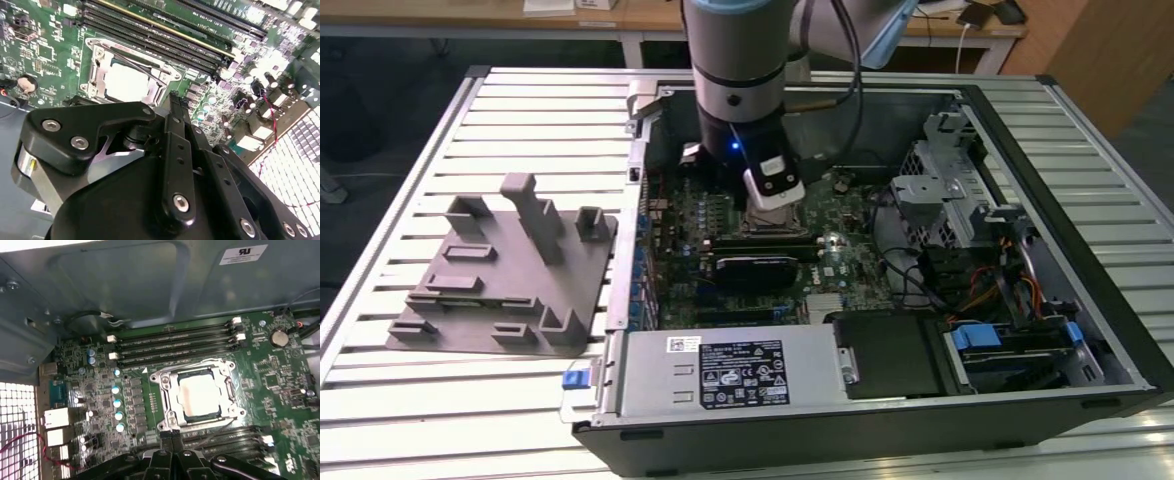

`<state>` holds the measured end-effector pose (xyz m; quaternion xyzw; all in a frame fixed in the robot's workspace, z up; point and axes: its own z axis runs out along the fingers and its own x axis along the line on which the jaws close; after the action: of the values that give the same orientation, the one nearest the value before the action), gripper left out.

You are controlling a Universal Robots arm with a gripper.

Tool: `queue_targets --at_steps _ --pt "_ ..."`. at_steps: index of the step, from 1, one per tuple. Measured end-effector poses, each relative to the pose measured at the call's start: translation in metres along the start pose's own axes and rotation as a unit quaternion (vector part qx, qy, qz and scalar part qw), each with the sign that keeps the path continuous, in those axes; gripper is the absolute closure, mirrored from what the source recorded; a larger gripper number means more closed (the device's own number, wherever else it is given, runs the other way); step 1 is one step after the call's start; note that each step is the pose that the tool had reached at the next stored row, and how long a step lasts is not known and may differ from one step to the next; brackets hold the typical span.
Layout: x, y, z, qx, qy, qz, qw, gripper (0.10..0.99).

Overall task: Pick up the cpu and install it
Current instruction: 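Install the second cpu locking lever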

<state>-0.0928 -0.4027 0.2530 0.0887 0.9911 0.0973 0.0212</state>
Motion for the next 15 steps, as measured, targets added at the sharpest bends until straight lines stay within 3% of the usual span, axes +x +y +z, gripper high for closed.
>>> queue_targets --at_steps 2,4,11,15 --pt "-0.0025 0.0007 -0.0017 0.0065 0.0010 0.000 1.0000 0.980" --pt "-0.0068 0.0014 -0.0016 0.0090 0.0035 0.001 1.0000 0.980" --pt "-0.0220 0.0023 0.0002 0.0106 0.0088 0.002 0.9999 0.980" --pt "-0.0274 0.0007 0.0055 0.0111 0.0114 0.002 0.9999 0.980"
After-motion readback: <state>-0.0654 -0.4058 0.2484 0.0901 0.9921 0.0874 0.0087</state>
